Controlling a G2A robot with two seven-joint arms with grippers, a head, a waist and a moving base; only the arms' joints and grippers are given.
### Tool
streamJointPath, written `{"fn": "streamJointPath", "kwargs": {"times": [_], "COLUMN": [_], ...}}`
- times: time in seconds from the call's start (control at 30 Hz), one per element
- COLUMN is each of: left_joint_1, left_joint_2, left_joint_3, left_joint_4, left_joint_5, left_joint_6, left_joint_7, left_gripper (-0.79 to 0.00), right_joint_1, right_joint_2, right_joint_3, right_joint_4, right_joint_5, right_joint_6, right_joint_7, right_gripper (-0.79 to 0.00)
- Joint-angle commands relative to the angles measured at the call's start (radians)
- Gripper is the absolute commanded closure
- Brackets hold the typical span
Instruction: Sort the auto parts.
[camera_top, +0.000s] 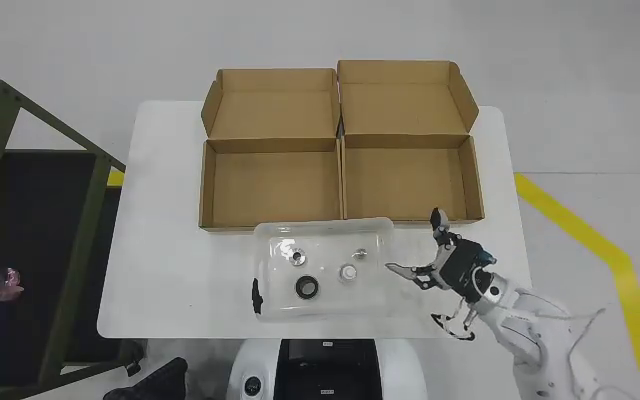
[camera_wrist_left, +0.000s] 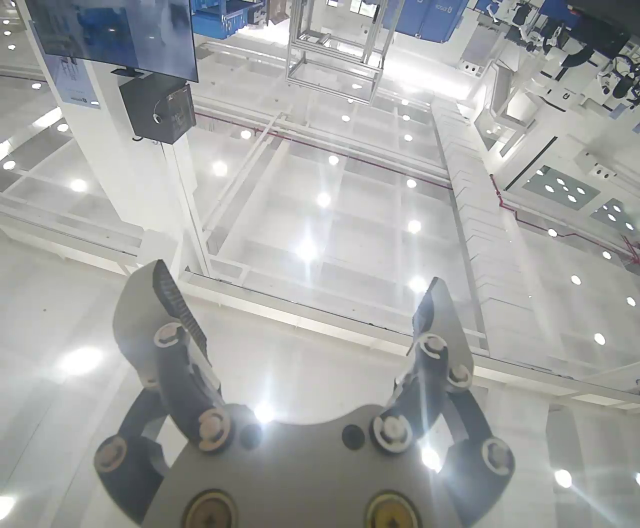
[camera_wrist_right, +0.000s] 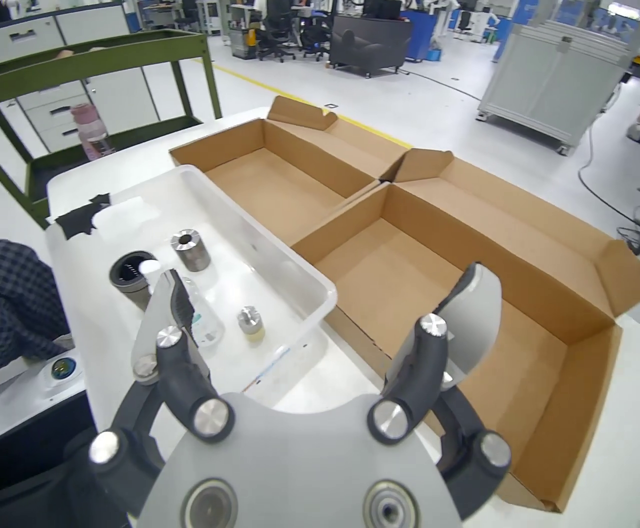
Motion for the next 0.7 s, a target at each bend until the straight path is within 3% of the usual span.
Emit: {"fn": "streamJointPath", "kwargs": {"times": [0.0,0.2,0.67], "left_joint_1": [0.0,0.0,0.0], "left_joint_2": [0.0,0.0,0.0], "left_joint_3": [0.0,0.0,0.0], "left_joint_4": [0.0,0.0,0.0], "left_joint_5": [0.0,0.0,0.0], "left_joint_6": [0.0,0.0,0.0], "left_joint_7": [0.0,0.0,0.0], "left_gripper": [-0.785,-0.785,-0.785], "right_joint_1": [0.003,0.014,0.102], "right_joint_2": [0.002,0.009,0.012], "right_joint_3": [-0.015,-0.086,-0.25], "right_joint_4": [-0.016,-0.059,-0.013], "right_joint_5": [0.001,-0.026,-0.122], "right_joint_6": [-0.025,-0.081,-0.062], "right_joint_7": [0.026,0.105,0.24], "right_gripper": [-0.785,-0.785,-0.785]}}
